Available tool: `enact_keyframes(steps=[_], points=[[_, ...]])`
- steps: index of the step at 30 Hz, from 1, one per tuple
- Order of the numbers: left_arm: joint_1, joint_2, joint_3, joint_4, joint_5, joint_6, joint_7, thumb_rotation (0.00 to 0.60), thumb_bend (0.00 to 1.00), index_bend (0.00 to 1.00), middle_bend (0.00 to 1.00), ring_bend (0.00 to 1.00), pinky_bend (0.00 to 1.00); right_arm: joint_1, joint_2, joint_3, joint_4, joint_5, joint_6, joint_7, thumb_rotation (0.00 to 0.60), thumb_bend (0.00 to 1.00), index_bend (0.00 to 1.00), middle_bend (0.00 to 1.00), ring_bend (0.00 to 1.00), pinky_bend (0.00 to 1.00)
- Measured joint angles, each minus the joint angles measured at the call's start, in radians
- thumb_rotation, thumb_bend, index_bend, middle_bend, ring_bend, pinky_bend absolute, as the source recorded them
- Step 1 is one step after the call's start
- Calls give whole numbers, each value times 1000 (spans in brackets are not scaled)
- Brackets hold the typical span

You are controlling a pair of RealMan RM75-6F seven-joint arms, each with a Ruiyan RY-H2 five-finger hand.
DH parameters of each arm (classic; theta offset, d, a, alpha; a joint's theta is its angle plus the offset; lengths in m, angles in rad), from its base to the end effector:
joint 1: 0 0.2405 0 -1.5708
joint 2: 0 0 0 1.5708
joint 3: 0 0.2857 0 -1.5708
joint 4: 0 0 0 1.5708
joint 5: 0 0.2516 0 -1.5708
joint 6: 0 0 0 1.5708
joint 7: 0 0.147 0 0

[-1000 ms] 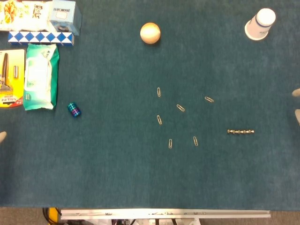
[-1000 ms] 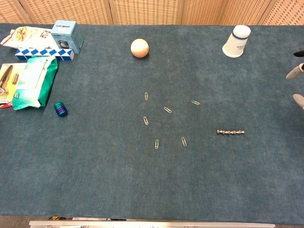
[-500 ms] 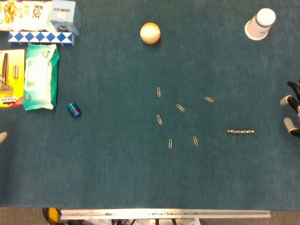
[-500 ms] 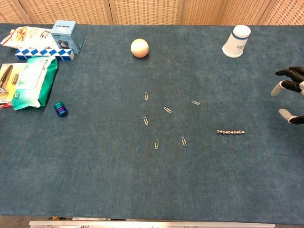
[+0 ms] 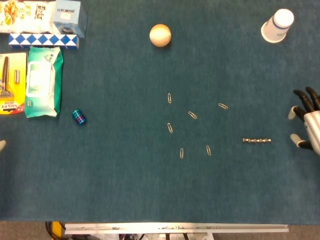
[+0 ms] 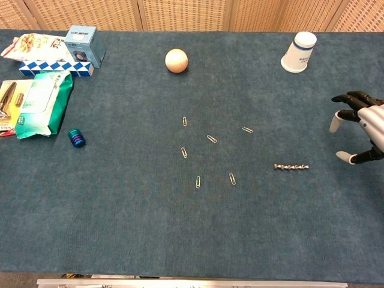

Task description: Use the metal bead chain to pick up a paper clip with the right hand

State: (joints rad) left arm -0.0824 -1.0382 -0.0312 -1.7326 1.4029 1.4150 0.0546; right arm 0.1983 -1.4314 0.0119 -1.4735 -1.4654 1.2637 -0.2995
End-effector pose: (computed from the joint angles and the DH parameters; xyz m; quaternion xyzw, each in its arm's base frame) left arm -0.3521 0.1813 0.1426 -0.5860 -0.4312 -0.3412 0.5952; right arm -0.3311 -0.2122 -0.0025 0.6956 -0.3818 0.3060 0.5261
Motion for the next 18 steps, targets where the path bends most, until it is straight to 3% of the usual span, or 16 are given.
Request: enact_keyframes(steps=[18], points=[[1,10,-6,-7,-23,-7,2,600,91,449,338,339,424,17,-40,-2,-54,100,-64,-128,600,198,496,138,28,185]])
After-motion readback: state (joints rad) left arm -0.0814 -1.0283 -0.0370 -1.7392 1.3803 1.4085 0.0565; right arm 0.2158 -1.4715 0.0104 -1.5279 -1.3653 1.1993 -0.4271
